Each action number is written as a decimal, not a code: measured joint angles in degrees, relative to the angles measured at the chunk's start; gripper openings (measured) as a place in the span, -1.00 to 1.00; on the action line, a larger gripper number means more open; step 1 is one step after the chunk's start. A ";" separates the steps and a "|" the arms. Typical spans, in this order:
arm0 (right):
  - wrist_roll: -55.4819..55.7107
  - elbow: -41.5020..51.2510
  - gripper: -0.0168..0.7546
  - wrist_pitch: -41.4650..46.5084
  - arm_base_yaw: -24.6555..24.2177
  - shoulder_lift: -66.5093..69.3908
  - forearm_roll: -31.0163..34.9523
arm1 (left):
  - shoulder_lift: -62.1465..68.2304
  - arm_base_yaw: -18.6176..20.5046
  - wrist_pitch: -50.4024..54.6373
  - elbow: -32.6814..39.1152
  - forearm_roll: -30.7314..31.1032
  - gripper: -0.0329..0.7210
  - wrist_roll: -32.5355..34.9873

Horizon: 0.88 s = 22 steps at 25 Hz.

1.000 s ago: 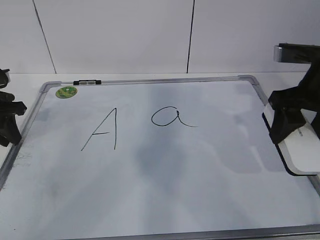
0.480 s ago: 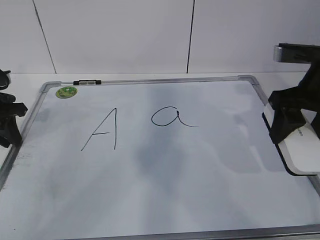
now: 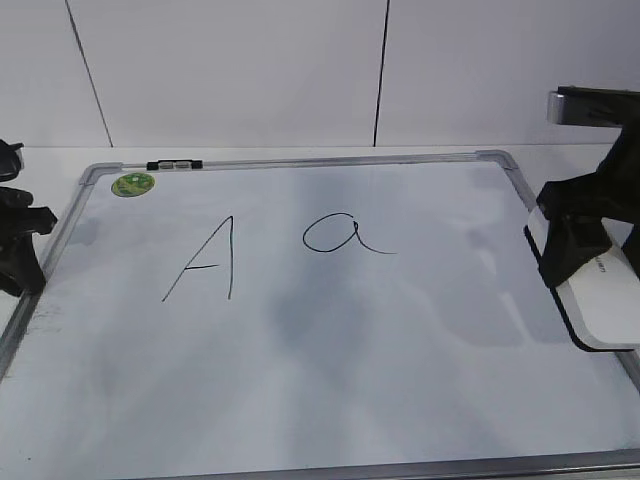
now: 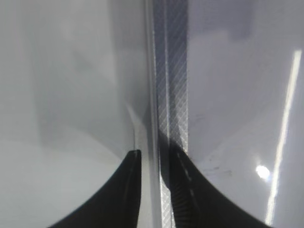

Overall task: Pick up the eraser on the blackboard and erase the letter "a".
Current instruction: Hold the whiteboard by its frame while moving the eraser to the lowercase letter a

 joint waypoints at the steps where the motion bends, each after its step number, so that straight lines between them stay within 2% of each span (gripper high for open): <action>1: -0.31 0.00 0.40 0.00 0.00 0.00 0.00 | 0.00 0.00 0.00 0.00 0.01 -0.60 0.00; 5: 0.00 0.00 0.40 0.00 0.00 0.00 0.00 | 0.00 0.00 0.10 -0.04 -0.25 -0.78 0.14; 16: -0.71 -0.25 0.40 0.00 0.00 0.00 0.00 | 0.00 0.00 0.19 -0.04 -0.70 -0.85 -0.16; 22: -1.07 -5.95 0.40 1.66 1.78 1.22 -0.54 | 0.00 0.04 0.21 -0.04 -0.70 -0.86 -0.16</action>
